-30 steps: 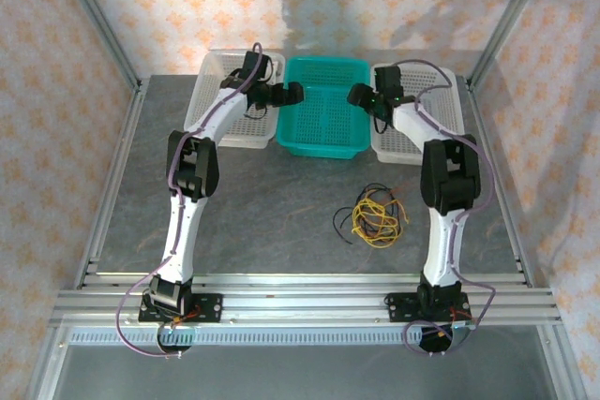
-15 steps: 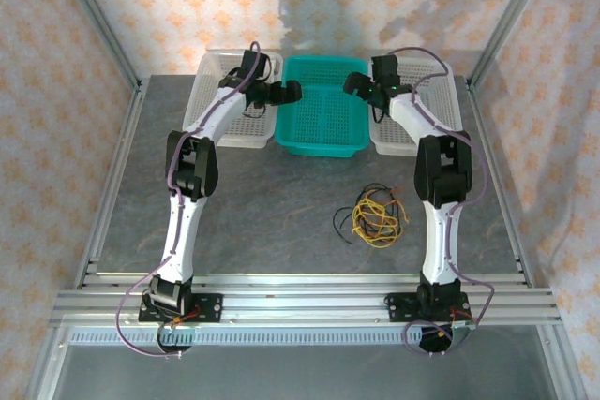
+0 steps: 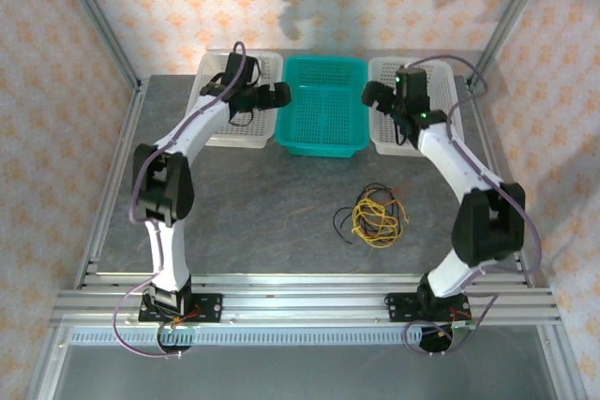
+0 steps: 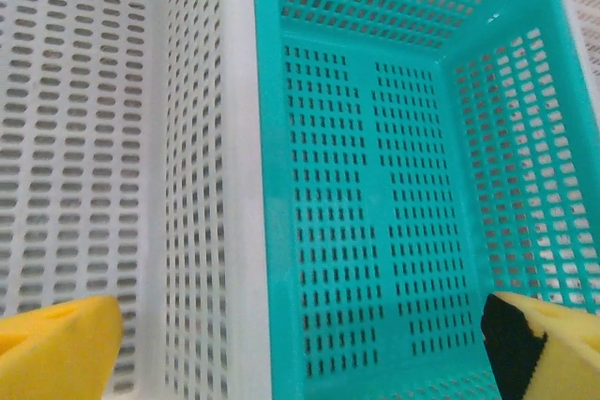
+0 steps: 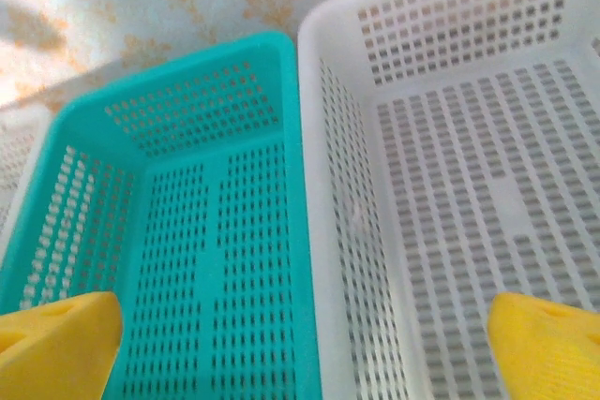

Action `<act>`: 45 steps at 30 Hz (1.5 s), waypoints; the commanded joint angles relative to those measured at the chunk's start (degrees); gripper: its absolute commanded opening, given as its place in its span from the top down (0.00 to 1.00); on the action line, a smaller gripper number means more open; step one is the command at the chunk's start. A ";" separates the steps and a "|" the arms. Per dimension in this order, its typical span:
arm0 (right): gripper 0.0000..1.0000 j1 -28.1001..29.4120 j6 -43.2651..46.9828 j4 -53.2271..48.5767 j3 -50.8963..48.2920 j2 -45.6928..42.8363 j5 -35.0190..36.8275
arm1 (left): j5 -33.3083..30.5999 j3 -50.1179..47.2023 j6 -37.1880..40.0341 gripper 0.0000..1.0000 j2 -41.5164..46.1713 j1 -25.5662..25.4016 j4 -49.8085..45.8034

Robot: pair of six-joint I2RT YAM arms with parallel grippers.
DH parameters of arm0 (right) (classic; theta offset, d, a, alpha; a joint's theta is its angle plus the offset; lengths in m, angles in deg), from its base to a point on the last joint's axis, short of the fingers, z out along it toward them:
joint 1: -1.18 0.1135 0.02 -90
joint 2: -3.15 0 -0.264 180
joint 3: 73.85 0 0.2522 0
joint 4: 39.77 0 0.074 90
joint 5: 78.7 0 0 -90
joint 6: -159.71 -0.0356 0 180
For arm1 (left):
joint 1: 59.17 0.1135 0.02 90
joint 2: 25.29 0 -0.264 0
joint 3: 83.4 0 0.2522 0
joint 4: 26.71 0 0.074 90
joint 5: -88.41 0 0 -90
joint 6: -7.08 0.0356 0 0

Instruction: Untangle the cables

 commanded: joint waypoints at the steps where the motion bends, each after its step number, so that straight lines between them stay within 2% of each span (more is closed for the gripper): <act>1: 0.00 3.41 0.86 -1.24 -7.37 -5.54 3.32 | -5.55 -10.46 -0.07 0.01 9.66 -4.39 7.69; 3: 0.00 5.28 0.25 -2.63 -12.19 -9.85 4.49 | -8.76 -18.72 -0.68 0.01 15.90 -6.63 11.55; 8: 0.10 8.25 -2.98 -10.54 -20.51 -19.93 5.32 | -15.18 -35.51 -4.48 0.01 28.47 -14.48 18.69; 13: 0.18 9.08 -11.09 -24.58 -24.22 -24.70 5.85 | -18.40 -44.32 -8.25 0.01 33.93 -23.84 23.06; 16: 0.24 9.80 -18.87 -28.67 -28.83 -29.38 9.72 | -19.91 -47.85 -9.48 0.01 35.40 -28.59 26.80; 18: 0.22 9.75 -21.17 -28.35 -32.19 -32.17 10.72 | -20.16 -49.95 -10.68 0.01 35.76 -30.35 30.07; 19: 0.15 9.77 -22.08 -27.66 -33.09 -32.99 10.25 | -20.08 -50.92 -11.52 0.01 35.82 -30.91 31.98; 21: 0.04 9.75 -23.72 -26.54 -33.62 -33.24 9.48 | -19.61 -52.67 -13.19 0.01 35.76 -31.43 35.54; 23: 0.00 9.81 -24.83 -24.75 -34.49 -32.90 8.83 | -18.87 -53.79 -15.41 0.01 35.30 -31.60 38.38; 30: 0.00 7.80 -27.80 -10.15 -42.91 -32.49 4.70 | -17.91 -54.63 -16.95 0.01 34.21 -31.56 39.83; 37: 0.00 8.04 -27.09 -8.45 -46.02 -30.45 3.89 | -17.11 -56.14 -16.71 0.01 35.41 -31.31 39.46; 43: 0.05 14.04 -36.47 -5.04 -47.65 -29.78 1.61 | -14.80 -57.20 -16.60 0.01 38.53 -28.99 36.41; 45: 0.13 16.25 -41.00 -1.65 -48.89 -29.94 1.00 | -14.80 -58.34 -16.72 0.01 39.62 -27.91 35.86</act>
